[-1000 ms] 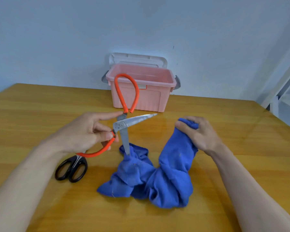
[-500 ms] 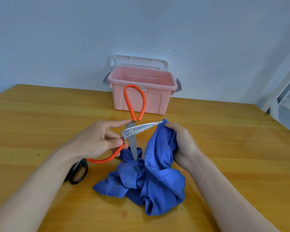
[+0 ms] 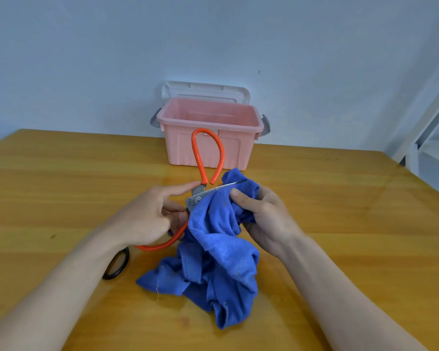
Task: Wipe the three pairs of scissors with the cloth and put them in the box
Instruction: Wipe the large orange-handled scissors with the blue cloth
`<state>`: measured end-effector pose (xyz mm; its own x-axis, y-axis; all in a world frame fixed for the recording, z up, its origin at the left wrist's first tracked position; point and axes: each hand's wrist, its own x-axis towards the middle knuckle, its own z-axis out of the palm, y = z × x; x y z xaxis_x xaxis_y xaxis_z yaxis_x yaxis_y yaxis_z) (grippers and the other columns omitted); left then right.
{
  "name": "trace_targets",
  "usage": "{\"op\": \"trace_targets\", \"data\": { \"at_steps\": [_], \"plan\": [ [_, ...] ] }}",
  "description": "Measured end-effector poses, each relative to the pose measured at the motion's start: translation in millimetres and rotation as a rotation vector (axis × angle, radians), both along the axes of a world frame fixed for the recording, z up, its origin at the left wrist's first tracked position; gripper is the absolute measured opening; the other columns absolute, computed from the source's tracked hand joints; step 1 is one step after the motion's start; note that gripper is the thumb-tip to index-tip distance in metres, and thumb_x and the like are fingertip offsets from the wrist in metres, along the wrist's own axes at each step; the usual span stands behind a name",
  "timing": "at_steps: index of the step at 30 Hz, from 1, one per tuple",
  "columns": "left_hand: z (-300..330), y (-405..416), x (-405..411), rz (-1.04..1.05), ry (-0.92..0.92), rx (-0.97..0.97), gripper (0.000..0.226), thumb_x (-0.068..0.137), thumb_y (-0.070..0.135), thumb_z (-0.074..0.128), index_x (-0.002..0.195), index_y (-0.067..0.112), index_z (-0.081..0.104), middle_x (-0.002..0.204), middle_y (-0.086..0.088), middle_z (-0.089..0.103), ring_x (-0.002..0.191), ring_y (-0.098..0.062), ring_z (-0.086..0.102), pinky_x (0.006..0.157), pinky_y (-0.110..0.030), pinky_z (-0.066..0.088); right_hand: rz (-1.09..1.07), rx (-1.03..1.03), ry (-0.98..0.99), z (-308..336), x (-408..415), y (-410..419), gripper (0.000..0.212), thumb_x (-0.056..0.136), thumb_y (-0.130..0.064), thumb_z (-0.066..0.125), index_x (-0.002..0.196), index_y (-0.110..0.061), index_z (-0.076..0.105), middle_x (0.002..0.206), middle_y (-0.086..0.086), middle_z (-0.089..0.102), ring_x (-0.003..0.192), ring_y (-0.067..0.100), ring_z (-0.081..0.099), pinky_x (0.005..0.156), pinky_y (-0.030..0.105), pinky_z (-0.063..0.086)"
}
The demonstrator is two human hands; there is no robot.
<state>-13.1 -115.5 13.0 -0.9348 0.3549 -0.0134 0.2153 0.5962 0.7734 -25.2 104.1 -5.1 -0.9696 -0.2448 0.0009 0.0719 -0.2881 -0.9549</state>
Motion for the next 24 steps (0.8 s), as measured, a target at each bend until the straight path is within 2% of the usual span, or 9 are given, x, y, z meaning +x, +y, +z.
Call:
{"op": "trace_targets", "data": {
  "at_steps": [3,5,8,10,12,15,17,19,24],
  "plan": [
    [0.9,4.7,3.0,-0.026,0.039,-0.026,0.069,0.094,0.013,0.059,0.134,0.064,0.035,0.094,0.019,0.075,0.086,-0.023,0.070,0.097,-0.050,0.047,-0.131,0.028,0.000,0.1,1.7,-4.2,0.009,0.090,-0.010,0.067,0.093,-0.002,0.066,0.085,0.013,0.068,0.081,0.025,0.066,0.073,0.033,0.055],
    [-0.2,8.2,4.8,-0.066,0.082,-0.029,0.067,0.087,0.019,0.056,0.133,0.065,0.037,0.097,0.018,0.074,0.088,-0.007,0.070,0.100,-0.055,0.044,-0.258,0.071,0.000,0.0,1.0,-7.0,0.011,0.089,-0.014,0.070,0.084,-0.004,0.066,0.081,0.014,0.067,0.077,0.027,0.064,0.072,0.038,0.052],
    [-1.7,6.6,1.3,-0.067,0.102,0.028,0.072,0.088,0.006,0.055,0.130,0.062,0.043,0.098,0.017,0.074,0.086,0.001,0.067,0.083,-0.035,0.053,-0.323,0.149,0.066,3.2,-3.1,-7.0,0.021,0.091,-0.018,0.069,0.078,-0.002,0.066,0.078,0.017,0.064,0.073,0.027,0.062,0.069,0.041,0.049],
    [-0.1,4.5,-0.1,-0.053,0.092,0.047,0.078,0.089,-0.008,0.052,0.132,0.058,0.044,0.089,0.013,0.075,0.072,-0.001,0.062,0.070,-0.024,0.048,-0.310,0.227,0.129,6.3,-6.2,-4.1,0.030,0.092,-0.022,0.068,0.079,0.005,0.063,0.077,0.019,0.064,0.073,0.028,0.061,0.070,0.045,0.051],
    [1.9,2.3,0.0,-0.052,0.080,0.041,0.079,0.090,-0.009,0.050,0.132,0.057,0.043,0.087,0.011,0.076,0.067,-0.007,0.060,0.067,-0.027,0.046,-0.276,0.322,0.183,7.8,-8.3,-0.4,0.036,0.092,-0.026,0.068,0.080,0.007,0.062,0.074,0.019,0.062,0.069,0.027,0.059,0.067,0.045,0.049],
    [2.0,-0.2,-1.6,-0.074,0.069,0.035,0.074,0.096,0.000,0.053,0.129,0.065,0.041,0.085,0.010,0.076,0.064,-0.024,0.055,0.073,-0.034,0.049,-0.237,0.520,0.241,10.2,-10.7,9.2,0.034,0.092,-0.025,0.068,0.061,-0.013,0.059,0.054,-0.004,0.055,0.052,0.011,0.050,0.053,0.026,0.041],
    [0.7,-0.6,-2.9,-0.070,0.106,0.020,0.073,0.096,0.004,0.054,0.125,0.070,0.040,0.073,-0.002,0.071,0.058,-0.018,0.038,0.066,-0.026,0.041,-0.227,0.654,0.292,11.5,-11.2,14.3,0.027,0.091,-0.023,0.069,0.067,-0.015,0.059,0.050,-0.012,0.051,0.044,0.004,0.045,0.046,0.018,0.038],
    [1.4,1.2,-3.0,-0.056,0.147,-0.019,0.072,0.096,0.007,0.056,0.121,0.072,0.039,0.076,-0.001,0.073,0.055,-0.010,0.029,0.061,-0.021,0.036,-0.233,0.728,0.356,12.2,-11.3,17.3,0.022,0.090,-0.023,0.069,0.080,-0.005,0.063,0.058,-0.005,0.056,0.047,0.005,0.047,0.046,0.016,0.038],
    [4.8,1.4,-2.8,-0.062,0.170,-0.071,0.076,0.097,0.011,0.057,0.118,0.080,0.032,0.086,0.012,0.075,0.066,-0.010,0.045,0.070,-0.022,0.041,-0.218,0.637,0.347,11.4,-12.8,19.5,0.016,0.091,-0.022,0.069,0.085,-0.007,0.067,0.068,0.001,0.063,0.059,0.010,0.056,0.055,0.022,0.045]
  ]
}}
